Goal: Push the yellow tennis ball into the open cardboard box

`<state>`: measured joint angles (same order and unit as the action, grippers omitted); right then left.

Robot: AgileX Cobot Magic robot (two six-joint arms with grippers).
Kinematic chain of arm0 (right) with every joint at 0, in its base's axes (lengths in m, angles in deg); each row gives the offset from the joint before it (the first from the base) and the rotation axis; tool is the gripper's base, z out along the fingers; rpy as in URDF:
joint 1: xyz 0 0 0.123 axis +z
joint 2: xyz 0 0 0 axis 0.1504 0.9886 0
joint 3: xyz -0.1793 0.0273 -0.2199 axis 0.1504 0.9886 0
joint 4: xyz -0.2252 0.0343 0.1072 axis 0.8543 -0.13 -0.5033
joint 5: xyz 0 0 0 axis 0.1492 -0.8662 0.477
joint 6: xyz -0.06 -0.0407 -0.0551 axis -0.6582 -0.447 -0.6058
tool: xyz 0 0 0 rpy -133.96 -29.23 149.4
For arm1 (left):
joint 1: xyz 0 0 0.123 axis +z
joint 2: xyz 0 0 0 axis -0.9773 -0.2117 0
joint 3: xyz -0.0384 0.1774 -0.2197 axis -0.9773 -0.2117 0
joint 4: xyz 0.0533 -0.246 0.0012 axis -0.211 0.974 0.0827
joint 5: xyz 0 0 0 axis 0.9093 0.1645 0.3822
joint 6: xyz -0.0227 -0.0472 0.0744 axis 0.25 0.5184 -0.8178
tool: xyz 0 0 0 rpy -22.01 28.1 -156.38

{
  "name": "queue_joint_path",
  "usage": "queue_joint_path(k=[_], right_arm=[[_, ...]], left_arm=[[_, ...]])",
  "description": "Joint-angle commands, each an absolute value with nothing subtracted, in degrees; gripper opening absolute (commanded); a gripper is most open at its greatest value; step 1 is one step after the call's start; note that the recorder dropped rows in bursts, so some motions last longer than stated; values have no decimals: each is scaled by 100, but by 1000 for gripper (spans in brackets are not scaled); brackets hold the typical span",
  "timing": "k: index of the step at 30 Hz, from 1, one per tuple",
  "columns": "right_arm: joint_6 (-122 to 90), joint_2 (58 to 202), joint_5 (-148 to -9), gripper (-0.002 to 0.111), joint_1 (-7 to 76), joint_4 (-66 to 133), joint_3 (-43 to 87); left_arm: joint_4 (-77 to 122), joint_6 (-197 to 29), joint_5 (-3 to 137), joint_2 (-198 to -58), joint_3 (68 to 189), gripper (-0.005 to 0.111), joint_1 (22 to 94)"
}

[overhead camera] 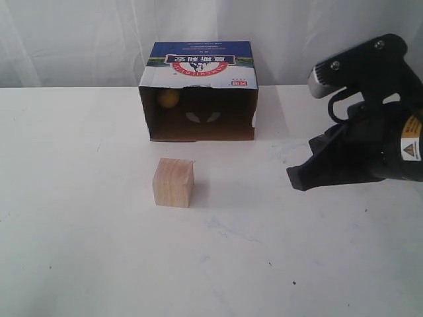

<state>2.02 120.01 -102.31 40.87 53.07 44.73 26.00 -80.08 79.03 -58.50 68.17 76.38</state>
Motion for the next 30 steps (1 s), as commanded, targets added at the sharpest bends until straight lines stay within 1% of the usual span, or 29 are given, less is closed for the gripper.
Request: queue_joint_path(k=[1, 15, 30], right_arm=[[311, 11835, -10109, 0, 4089, 5223, 4593], [311, 11825, -9747, 0, 4055, 5085, 4593], [447, 11825, -9850, 0, 4033, 5085, 4593]], left_arm=[[2615, -7966, 7905, -5822, 6796, 0, 7654], [2615, -7966, 7905, -5822, 6796, 0, 7654], [2615, -7966, 7905, -5822, 6796, 0, 7654]])
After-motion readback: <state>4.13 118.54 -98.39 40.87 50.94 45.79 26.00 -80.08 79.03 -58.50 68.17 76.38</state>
